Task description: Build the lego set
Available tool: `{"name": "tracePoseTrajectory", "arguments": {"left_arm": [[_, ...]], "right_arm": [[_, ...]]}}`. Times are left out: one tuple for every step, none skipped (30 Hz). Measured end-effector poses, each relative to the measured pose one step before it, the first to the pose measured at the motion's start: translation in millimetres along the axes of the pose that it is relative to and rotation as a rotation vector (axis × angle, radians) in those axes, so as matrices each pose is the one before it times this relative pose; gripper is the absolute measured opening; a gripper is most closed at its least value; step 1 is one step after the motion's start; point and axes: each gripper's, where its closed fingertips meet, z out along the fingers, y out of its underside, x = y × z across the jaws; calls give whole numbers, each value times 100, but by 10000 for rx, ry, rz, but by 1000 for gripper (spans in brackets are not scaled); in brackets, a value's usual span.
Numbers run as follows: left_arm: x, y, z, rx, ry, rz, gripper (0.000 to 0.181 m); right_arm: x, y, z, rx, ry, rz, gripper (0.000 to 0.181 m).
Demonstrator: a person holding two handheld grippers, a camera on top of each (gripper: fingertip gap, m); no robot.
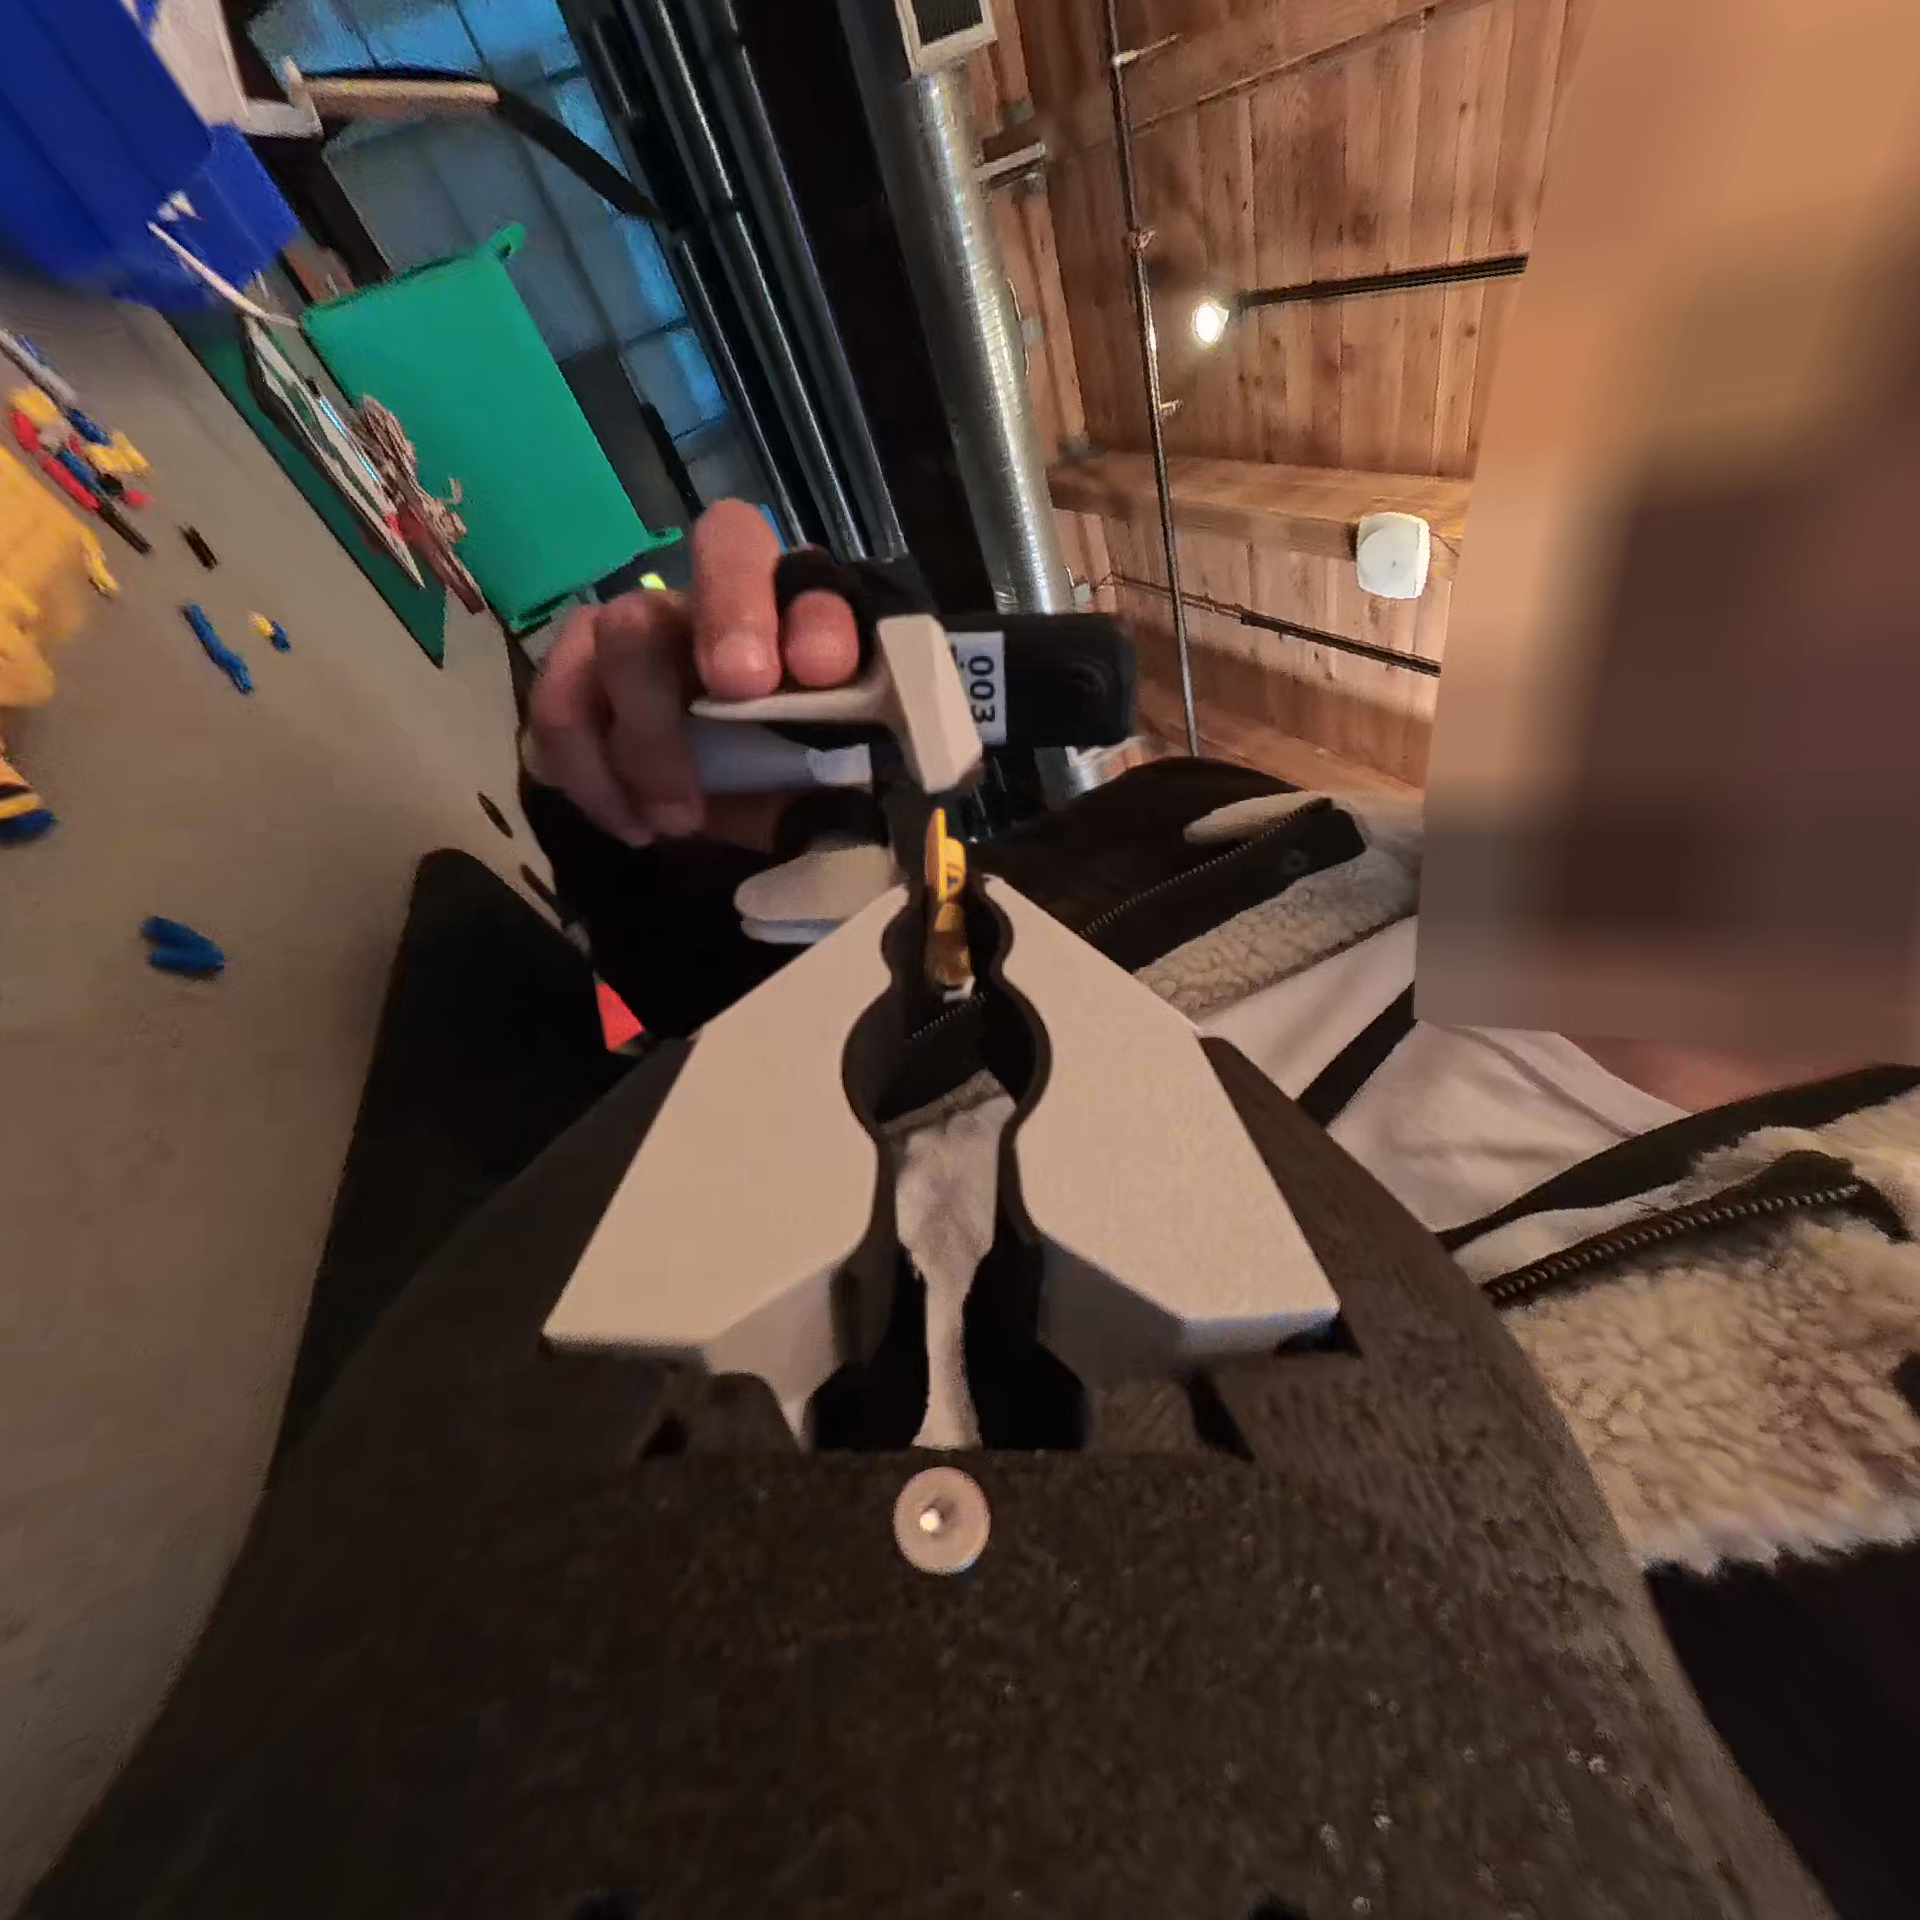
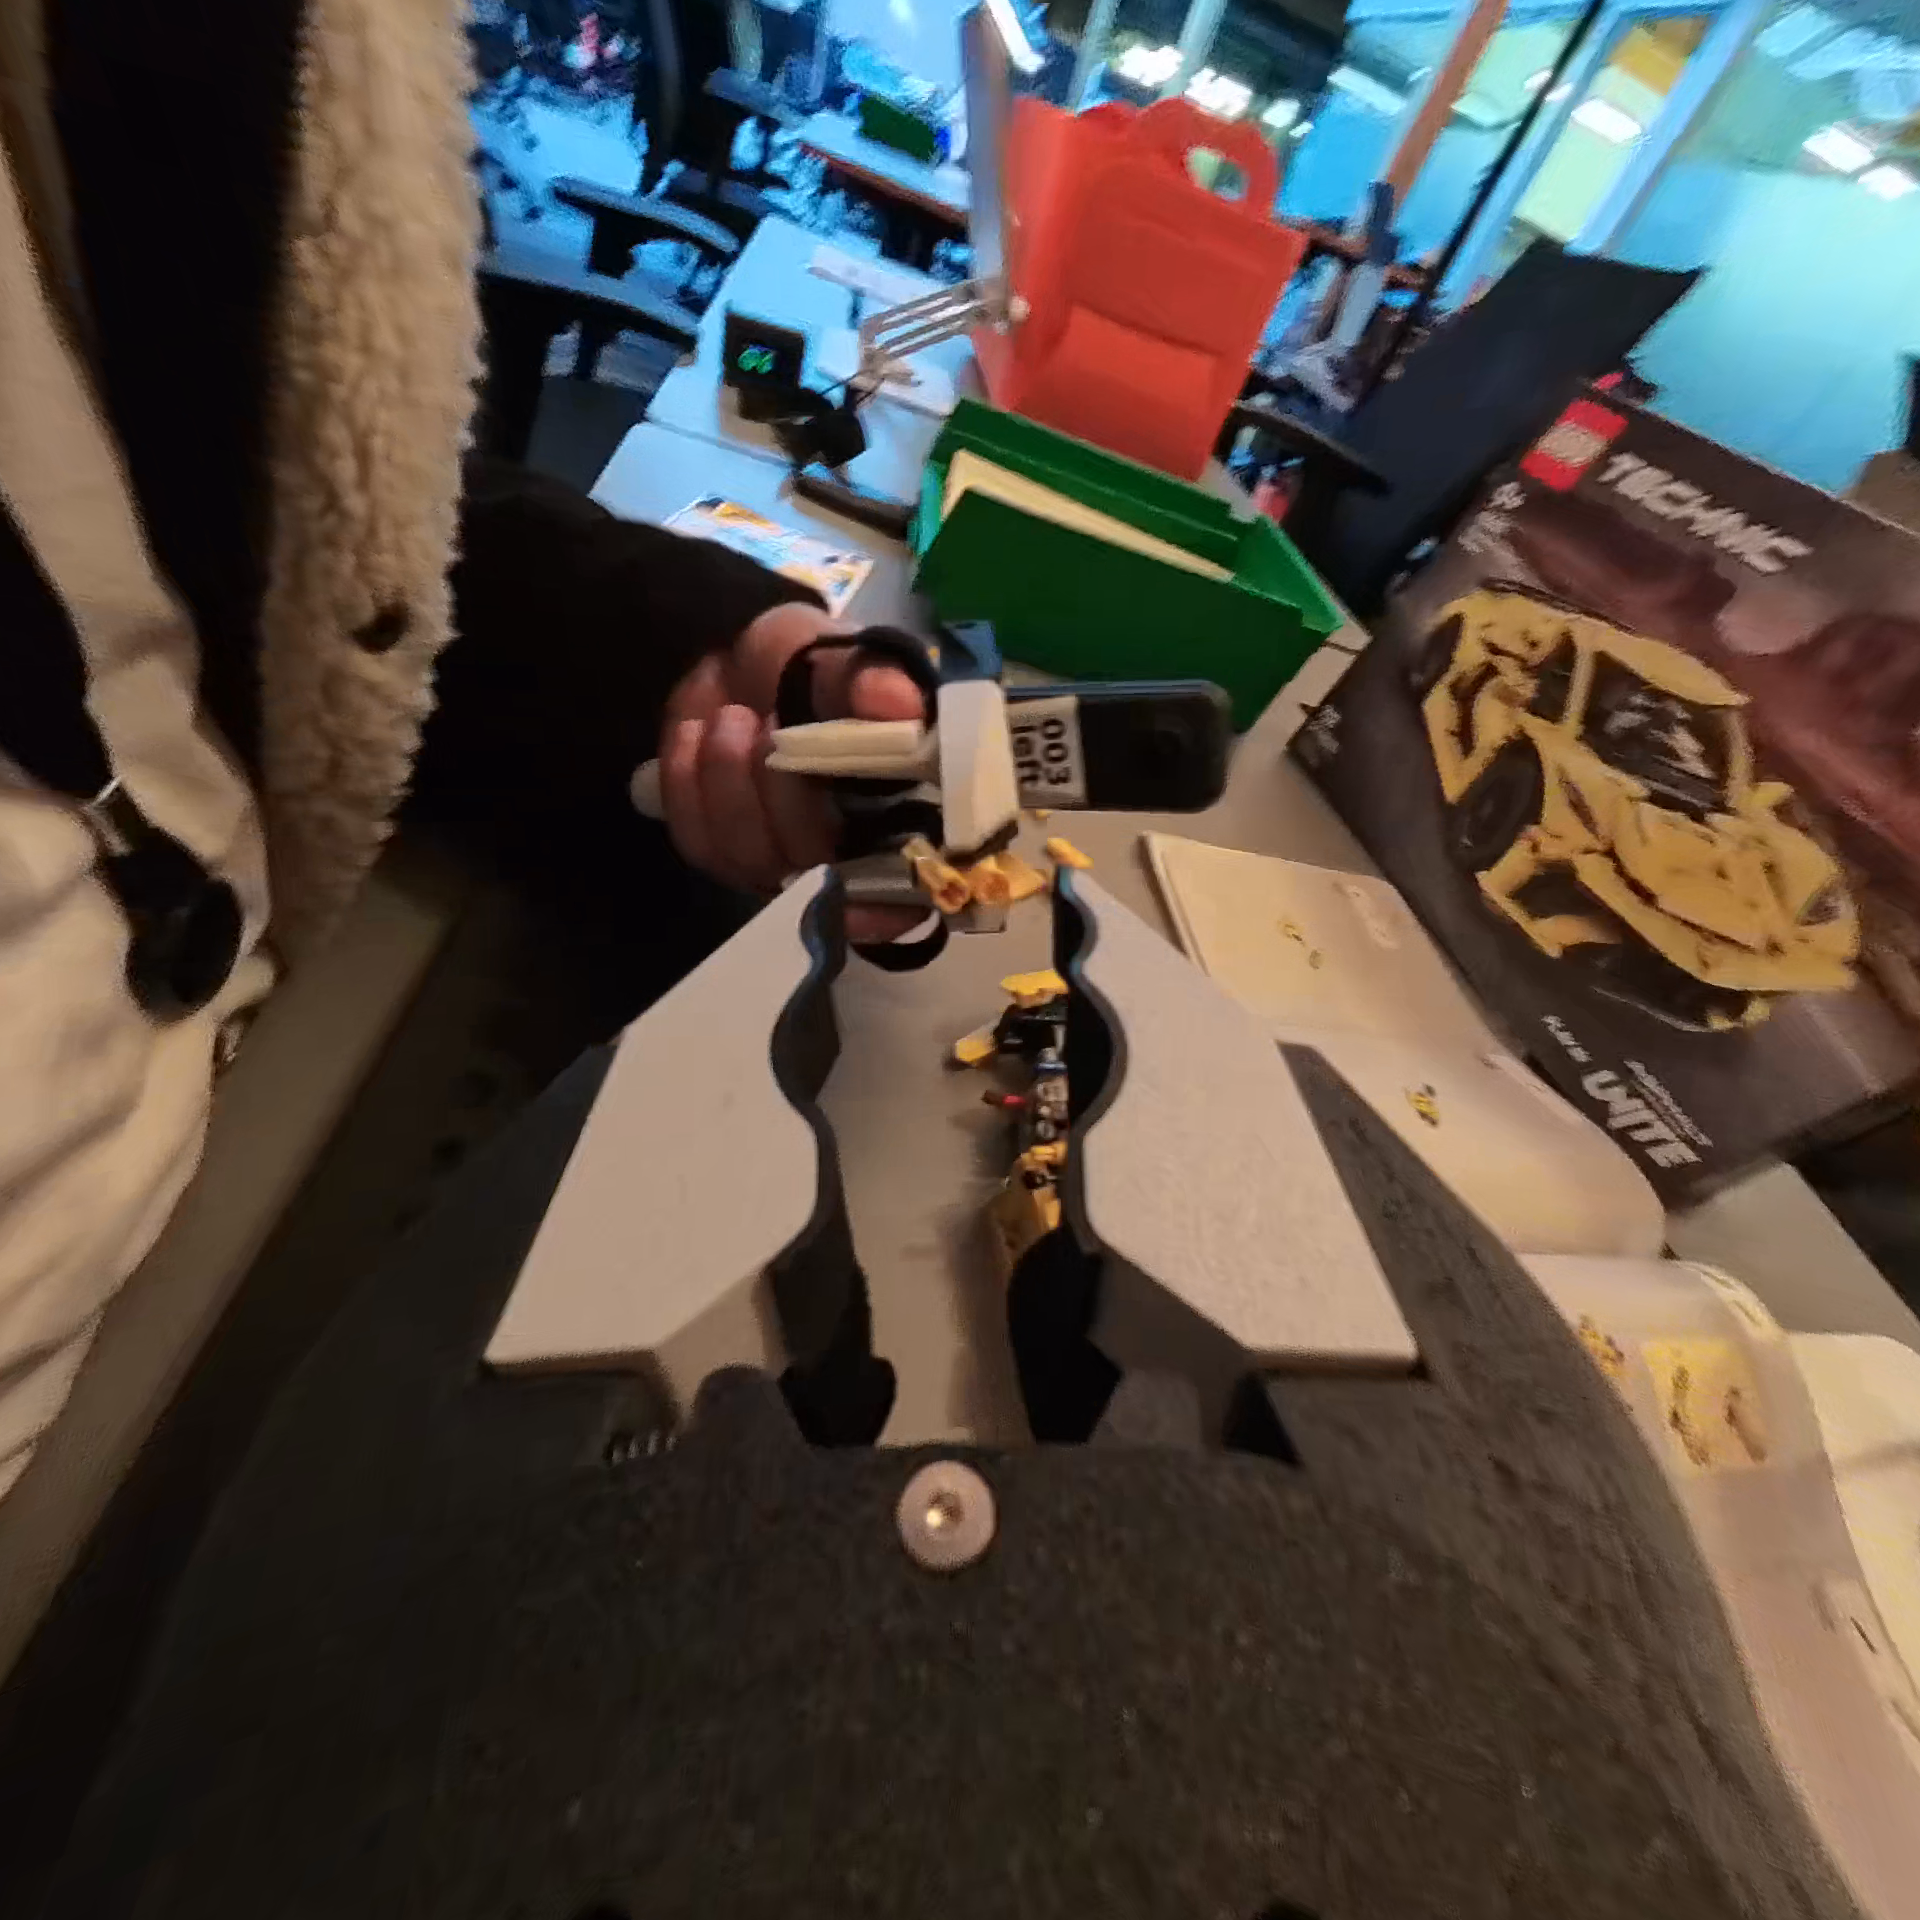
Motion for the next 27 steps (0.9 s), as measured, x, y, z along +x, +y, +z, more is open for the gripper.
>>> {"name": "tracePoseTrajectory", "arguments": {"left_arm": [[-167, 275, 141, -140, 12, -133, 6], [-389, 216, 102, -100, -166, -24, 6], [-2, 83, 69, -9, 61, 14, 7], [-79, 104, 17, -15, 14, -64, 6], [-150, -2, -25, 30, -58, -15, 7], [-81, -202, -105, 154, -45, 24, 6], [-351, -159, -147, 98, -220, 40, 6], [-332, -88, -94, 60, -202, 71, 6], [-98, -145, -51, 100, -22, 52, 6], [148, -43, 4, 45, 157, -36, 6], [180, 122, 23, -84, 155, -49, 6], [78, 219, 30, -148, 23, 64, 6], [23, 231, 21, -166, -52, 103, 6], [123, 199, 34, -158, 36, 40, 6], [241, 192, 54, -140, 120, 12, 6], [38, 227, 59, -165, -1, 27, 6], [-193, 108, 34, -77, -135, 15, 6], [-240, 18, 30, -11, -117, -63, 6], [-220, -15, 21, 27, -52, -111, 6], [-70, 16, 38, 31, 45, -49, 6], [-59, 23, -7, 45, 15, -29, 6], [-218, -123, -91, 119, -87, -33, 6], [-254, -105, -89, 104, -100, -16, 6], [-132, -129, -44, 125, -1, -56, 6], [-1, -285, -29, 237, 96, -96, 7], [32, -390, -27, 309, 113, -95, 7], [-50, -253, -4, 231, 63, -75, 7]], "right_arm": [[-254, 190, 191, -208, -291, 3, 40], [-175, -3, 156, -29, -222, 77, 39], [-183, 85, 179, -36, -194, 59, 35], [33, 29, 100, -17, 6, -57, 31], [99, 12, -18, -9, 106, -140, 18], [167, 147, 59, -6, 172, -58, 18], [134, 352, 61, -123, 121, -61, 18], [79, 371, 59, -125, 111, -26, 17], [143, 124, 49, 11, 175, -34, 17], [67, -155, -3, 145, 162, -44, 17], [34, -202, -55, 169, 166, -53, 20], [221, -84, -84, 99, 258, -21, 28], [-45, 23, -85, 46, 11, 61, 31], [-252, 151, -37, -52, -197, 142, 31], [-149, 314, 5, -180, -160, 194, 32], [-301, 342, -10, -167, -246, 121, 33], [-323, 179, -12, -71, -244, 100, 34], [-193, -132, -58, 64, -138, 117, 31], [9, -315, -71, 142, 19, 49, 27], [62, -147, -40, 71, 82, -22, 25], [-47, 81, 29, -33, -12, -82, 25], [124, 236, 54, -126, 62, 17, 25], [102, 289, 61, -167, 76, 61, 24], [104, 137, 36, -69, 105, -32, 24], [271, -15, 34, 28, 231, -85, 24], [381, -35, 50, 57, 286, 49, 24], [275, 46, 65, -1, 187, 117, 24]]}}
